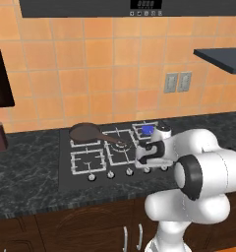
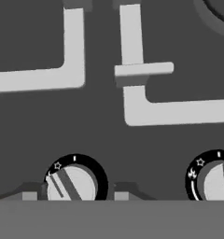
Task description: Turn off the rear right burner of the stove.
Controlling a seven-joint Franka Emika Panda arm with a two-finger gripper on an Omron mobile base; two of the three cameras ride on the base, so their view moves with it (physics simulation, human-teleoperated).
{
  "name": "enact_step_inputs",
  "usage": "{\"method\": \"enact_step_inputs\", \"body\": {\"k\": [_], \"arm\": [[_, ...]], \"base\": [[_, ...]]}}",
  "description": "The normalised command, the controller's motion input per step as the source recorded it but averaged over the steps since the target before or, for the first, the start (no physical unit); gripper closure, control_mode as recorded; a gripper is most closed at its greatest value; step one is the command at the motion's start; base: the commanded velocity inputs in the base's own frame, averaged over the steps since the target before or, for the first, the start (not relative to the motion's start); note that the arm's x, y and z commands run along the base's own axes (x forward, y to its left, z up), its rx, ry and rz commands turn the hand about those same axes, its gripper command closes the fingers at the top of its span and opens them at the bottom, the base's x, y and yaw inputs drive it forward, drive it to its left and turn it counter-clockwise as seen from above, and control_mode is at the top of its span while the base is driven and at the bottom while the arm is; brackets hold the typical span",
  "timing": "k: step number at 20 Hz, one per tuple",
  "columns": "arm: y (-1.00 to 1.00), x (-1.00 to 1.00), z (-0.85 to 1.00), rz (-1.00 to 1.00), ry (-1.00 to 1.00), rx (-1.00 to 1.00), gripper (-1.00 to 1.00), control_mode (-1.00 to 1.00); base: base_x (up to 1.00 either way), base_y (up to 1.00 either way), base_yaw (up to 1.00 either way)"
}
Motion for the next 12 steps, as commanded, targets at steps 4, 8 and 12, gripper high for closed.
{"method": "enact_step_inputs", "body": {"k": [4, 8, 12], "arm": [[-0.64, 0.0, -0.01, -0.66, 0.0, 0.18, 1.0, -1.0], [-0.66, 0.0, -0.05, -0.74, 0.0, 0.17, 1.0, -1.0], [-0.41, -0.13, -0.04, -0.39, 0.0, 0.09, 1.0, -1.0]], "base": [[0.0, 0.0, 0.0], [0.0, 0.0, 0.0], [0.0, 0.0, 0.0]]}}
